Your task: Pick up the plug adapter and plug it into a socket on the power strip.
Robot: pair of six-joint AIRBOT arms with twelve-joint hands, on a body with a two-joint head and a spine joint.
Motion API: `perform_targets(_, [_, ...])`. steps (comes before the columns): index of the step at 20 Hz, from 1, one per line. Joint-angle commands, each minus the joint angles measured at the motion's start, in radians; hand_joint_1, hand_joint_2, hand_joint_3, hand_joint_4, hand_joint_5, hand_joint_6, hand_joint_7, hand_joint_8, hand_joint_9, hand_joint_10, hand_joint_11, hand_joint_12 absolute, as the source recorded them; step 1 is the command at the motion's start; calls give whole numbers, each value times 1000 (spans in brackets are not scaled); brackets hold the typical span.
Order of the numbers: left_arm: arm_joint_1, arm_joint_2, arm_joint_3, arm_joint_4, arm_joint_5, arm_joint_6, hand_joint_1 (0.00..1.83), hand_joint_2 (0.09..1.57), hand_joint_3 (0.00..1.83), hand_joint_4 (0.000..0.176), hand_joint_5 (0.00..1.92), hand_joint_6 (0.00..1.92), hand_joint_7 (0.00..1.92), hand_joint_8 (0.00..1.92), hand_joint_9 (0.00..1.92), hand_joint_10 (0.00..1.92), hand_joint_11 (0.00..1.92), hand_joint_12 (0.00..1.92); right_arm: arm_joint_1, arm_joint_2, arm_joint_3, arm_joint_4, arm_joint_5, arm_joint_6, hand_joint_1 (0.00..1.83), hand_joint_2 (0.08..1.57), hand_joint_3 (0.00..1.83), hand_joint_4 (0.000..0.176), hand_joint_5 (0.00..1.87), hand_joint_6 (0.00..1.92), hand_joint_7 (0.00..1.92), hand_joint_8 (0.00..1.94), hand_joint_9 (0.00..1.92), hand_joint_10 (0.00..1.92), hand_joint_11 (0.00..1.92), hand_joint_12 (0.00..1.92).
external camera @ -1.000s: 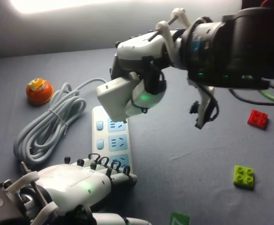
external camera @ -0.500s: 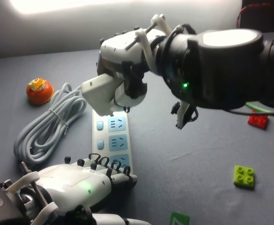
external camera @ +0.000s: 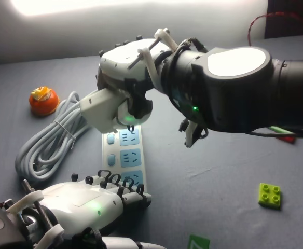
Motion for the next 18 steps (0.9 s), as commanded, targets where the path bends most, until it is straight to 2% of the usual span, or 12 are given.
perform_targets(1, [8,-7,2,-26,19,-13,0,1181,0,0,158,3,160,2,156,3,0,390,4,3,3,-43,-1,8,1235,1137,0,0,949,865,952,1232,741,1156,621,1540])
perform_targets(2, [8,-7,2,-26,19,-13,0,1184,1,0,160,3,160,2,151,1,0,389,-1,1,7,-43,-1,9,1233,1149,3,0,905,924,945,1252,738,1159,607,1568])
perform_targets(5, [7,-6,2,-26,19,-14,0,1184,0,0,168,2,165,2,155,1,0,375,-13,1,13,-44,0,9,1246,1122,0,0,984,800,978,1199,757,1156,626,1544])
perform_targets(7, [7,-5,2,-26,19,-14,0,1180,0,0,142,0,144,0,139,0,0,372,-18,1,13,-45,0,10,1233,1140,3,0,927,902,955,1226,746,1163,598,1564])
perform_targets(11, [8,-5,1,-26,19,-14,0,1178,0,0,141,3,136,3,141,3,0,352,-23,3,13,-45,4,16,1240,1136,0,0,935,882,970,1210,776,1137,623,1553])
perform_targets(13, [8,-5,0,-26,19,-14,0,1180,1,0,156,5,152,4,158,5,0,398,-26,7,11,-45,6,23,1233,1156,2,0,872,974,951,1245,764,1156,617,1565])
perform_targets(15, [8,-6,0,-26,18,-14,0,1182,1,0,128,1,122,0,137,1,0,346,-33,18,4,-45,8,25,1230,1165,1,0,852,1000,939,1271,741,1181,581,1596])
perform_targets(18, [8,-5,0,-26,18,-14,0,1179,0,0,133,1,132,2,142,1,0,362,-49,34,-8,-45,11,30,1236,1157,1,0,871,969,950,1256,748,1172,614,1579])
